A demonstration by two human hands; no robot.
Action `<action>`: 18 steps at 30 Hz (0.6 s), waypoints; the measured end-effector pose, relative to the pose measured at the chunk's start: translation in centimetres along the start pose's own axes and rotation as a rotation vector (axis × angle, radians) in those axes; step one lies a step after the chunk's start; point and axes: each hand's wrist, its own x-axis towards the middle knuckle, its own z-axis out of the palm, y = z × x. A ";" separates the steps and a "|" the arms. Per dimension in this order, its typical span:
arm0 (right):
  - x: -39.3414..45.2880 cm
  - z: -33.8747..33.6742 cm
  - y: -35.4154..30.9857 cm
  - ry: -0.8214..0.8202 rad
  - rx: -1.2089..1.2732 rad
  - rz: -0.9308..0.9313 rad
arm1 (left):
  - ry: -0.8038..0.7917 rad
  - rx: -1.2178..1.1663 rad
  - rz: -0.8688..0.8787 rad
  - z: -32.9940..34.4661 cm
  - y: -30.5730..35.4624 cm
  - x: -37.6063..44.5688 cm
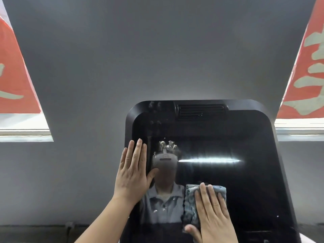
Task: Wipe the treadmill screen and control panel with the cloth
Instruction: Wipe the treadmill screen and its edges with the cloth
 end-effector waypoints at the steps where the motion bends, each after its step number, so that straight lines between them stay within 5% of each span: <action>1: 1.6 -0.2 0.6 0.017 -0.015 -0.025 | -0.007 -0.016 0.000 0.0 0.0 0.0; 7: 15.8 -5.2 3.5 0.004 -0.105 0.034 | 0.032 -0.029 0.011 0.0 -0.2 0.1; 15: -5.8 1.1 -0.7 -0.095 -0.028 -0.009 | 0.031 -0.033 -0.001 0.3 -0.1 0.1; 18: -7.0 1.3 -0.9 -0.169 0.029 -0.022 | 0.039 -0.046 0.002 0.5 0.0 0.0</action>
